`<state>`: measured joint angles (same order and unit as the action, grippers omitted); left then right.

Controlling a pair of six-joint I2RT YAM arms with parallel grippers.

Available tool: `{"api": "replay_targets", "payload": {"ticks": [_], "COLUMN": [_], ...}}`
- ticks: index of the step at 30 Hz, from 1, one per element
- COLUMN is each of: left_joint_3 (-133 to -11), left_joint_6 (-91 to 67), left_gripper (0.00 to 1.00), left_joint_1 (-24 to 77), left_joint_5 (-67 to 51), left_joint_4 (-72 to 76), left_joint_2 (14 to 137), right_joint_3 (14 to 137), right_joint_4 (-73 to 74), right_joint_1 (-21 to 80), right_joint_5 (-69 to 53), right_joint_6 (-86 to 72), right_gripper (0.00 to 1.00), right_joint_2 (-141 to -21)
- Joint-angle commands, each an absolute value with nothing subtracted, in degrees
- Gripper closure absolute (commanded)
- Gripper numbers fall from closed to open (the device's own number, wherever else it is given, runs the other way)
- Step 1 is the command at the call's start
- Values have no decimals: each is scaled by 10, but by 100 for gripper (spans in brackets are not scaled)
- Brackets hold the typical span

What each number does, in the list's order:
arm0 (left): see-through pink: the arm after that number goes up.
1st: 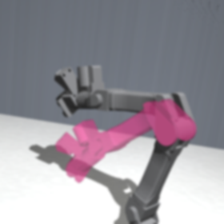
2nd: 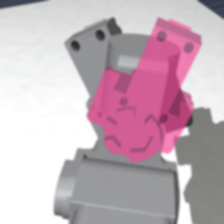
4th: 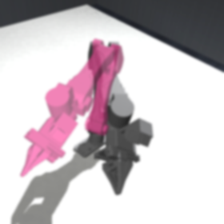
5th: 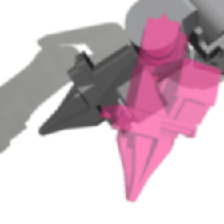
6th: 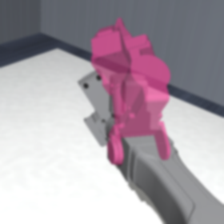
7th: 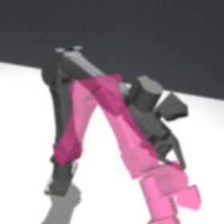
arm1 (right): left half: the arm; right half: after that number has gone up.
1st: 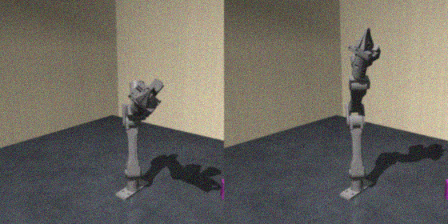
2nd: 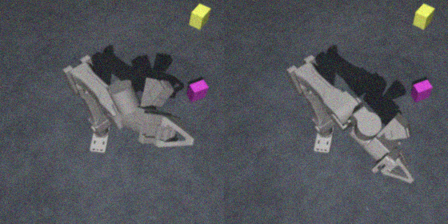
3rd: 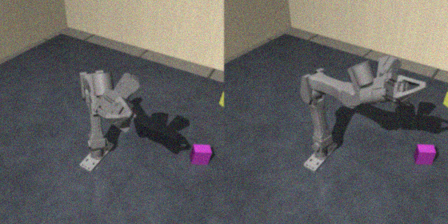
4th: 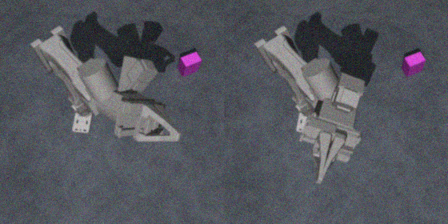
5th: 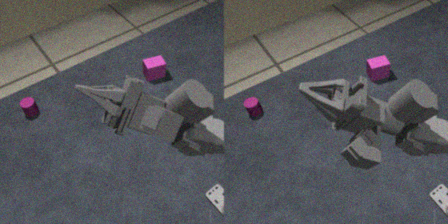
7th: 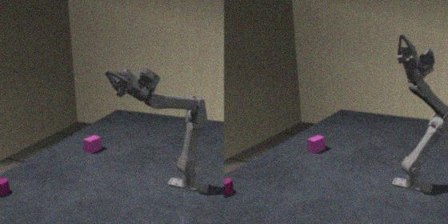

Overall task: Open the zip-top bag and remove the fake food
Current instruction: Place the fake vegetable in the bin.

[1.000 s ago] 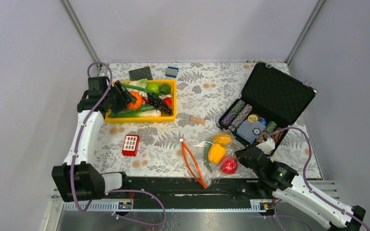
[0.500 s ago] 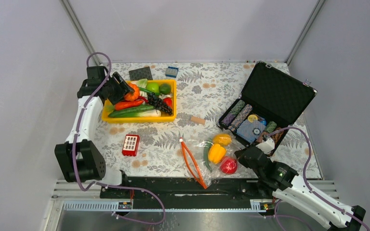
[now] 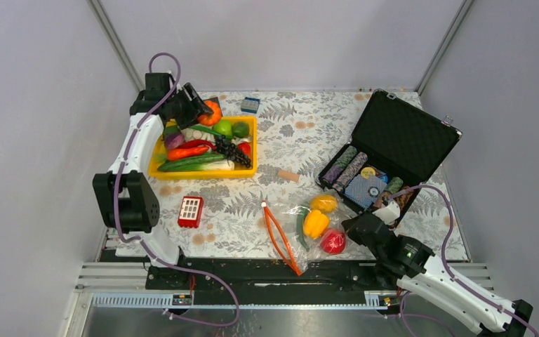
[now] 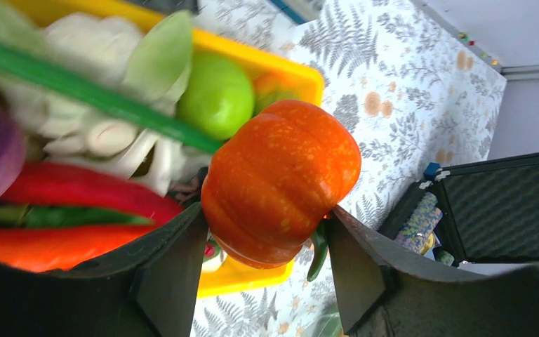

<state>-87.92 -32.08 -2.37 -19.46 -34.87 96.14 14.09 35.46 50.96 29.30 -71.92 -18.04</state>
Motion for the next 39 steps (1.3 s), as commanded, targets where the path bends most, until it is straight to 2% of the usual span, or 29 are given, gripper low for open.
{"api": "replay_targets", "payload": {"ticks": [1,7,28,39], "left_joint_3": [-965,-1034,-1045,-1043], "left_joint_6": [-291,-251,-187,-176], "left_gripper": [57,58,58,58], "left_joint_1": [-4,20,44,49], "left_joint_5": [-221,-206,-150,-157], "left_joint_4": [-338,-380,-434,-442], "left_joint_2": [1016,1084,1143,1148], "right_joint_3": [148,148,142,146], "right_joint_4": [352,352,351,344], "right_joint_1": [511,511,512,512], "right_joint_5": [301,303,302,295], "right_joint_6": [-714,-713,-715,-714], "right_gripper": [100,100,100,100], "right_joint_2": [-181,-182,-182,-191]}}
